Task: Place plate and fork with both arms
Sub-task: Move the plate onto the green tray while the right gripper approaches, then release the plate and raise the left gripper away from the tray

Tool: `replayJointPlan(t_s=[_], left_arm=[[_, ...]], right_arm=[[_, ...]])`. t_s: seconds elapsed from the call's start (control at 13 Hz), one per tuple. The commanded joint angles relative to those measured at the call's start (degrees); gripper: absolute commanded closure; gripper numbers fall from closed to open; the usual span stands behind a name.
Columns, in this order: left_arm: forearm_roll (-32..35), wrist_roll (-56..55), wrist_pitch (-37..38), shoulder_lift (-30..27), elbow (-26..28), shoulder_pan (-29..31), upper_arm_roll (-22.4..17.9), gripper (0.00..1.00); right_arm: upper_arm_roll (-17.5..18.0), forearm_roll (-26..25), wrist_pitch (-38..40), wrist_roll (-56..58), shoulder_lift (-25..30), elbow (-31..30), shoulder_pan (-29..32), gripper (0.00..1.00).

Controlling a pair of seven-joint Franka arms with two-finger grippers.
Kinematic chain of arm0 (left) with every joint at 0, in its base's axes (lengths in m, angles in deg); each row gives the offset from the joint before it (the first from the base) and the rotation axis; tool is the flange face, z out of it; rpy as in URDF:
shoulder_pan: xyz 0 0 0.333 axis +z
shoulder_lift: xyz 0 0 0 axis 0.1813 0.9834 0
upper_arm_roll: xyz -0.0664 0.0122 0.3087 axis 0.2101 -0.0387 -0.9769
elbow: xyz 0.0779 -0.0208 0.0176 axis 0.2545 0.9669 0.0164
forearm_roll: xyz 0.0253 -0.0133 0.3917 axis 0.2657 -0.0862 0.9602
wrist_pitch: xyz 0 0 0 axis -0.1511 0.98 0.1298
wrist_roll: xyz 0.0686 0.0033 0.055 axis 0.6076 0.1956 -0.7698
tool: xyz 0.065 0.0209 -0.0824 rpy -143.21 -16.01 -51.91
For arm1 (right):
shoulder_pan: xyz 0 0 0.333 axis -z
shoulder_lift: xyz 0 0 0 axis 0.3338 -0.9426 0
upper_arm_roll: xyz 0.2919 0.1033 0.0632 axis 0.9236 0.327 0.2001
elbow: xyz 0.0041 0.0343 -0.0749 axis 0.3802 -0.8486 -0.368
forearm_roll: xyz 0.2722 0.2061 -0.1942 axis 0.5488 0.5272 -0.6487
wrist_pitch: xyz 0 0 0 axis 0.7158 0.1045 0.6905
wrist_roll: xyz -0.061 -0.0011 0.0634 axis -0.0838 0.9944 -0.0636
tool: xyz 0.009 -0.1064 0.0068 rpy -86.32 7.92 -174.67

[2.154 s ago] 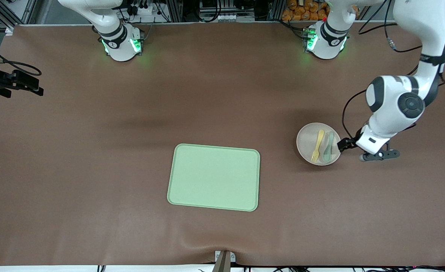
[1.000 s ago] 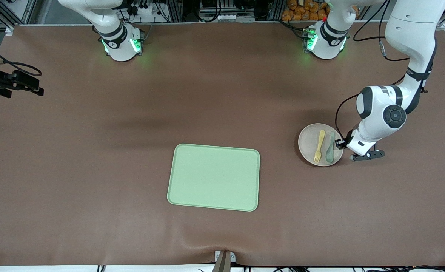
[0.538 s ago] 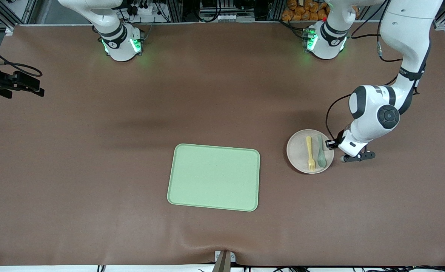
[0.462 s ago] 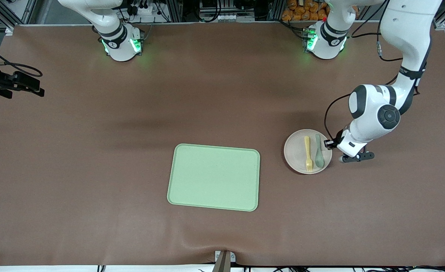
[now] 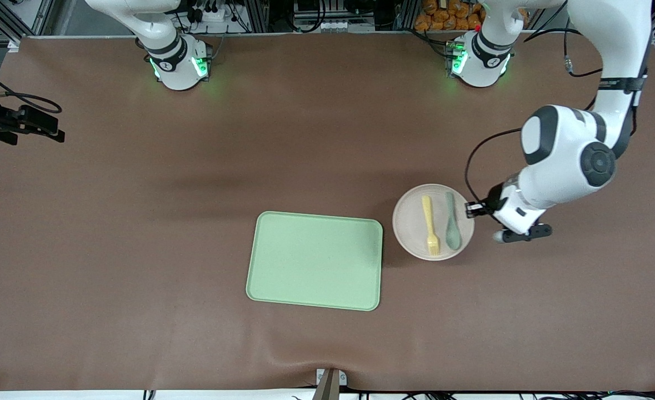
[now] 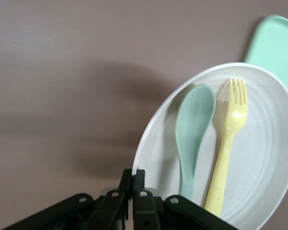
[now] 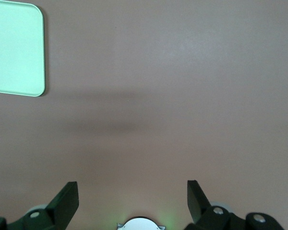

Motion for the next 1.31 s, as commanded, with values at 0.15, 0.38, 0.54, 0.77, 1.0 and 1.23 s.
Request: replayJointPlan(t_s=[0.15, 0.38, 0.54, 0.77, 1.0, 1.23], left_arm=[[0.0, -15.5, 0.9, 8.6, -12.1, -10.7, 0.7, 1.00], [0.3, -18.8, -0.3, 16.5, -19.9, -13.4, 0.7, 1.00], [0.6, -21.1, -3.5, 22.1, -24.9, -15.2, 0.3, 1.00], [0.8, -20.6, -14.3, 28.2, -26.7, -16.3, 0.1, 1.00], [1.4, -19.0, -19.9, 31.8, -26.7, -16.5, 0.1, 1.00], [2.6, -17.5, -21.5, 33.1, -26.6, -16.5, 0.1, 1.00]], right_arm=[[0.0, -0.5, 0.0, -1.1, -0.6, -0.1, -0.3, 0.00], [0.1, 0.2, -0.8, -1.1, -2.7, -0.2, -2.0, 0.00], [0.1, 1.3, -3.9, -1.1, -6.7, -0.4, -6.4, 0.00], [0.1, 8.9, -11.6, -1.1, -14.5, -0.3, -13.0, 0.00], [0.1, 11.2, -25.3, -1.1, -22.1, -0.1, -20.6, 0.00], [0.1, 11.2, -38.8, -1.0, -29.4, 0.4, -27.3, 0.00]])
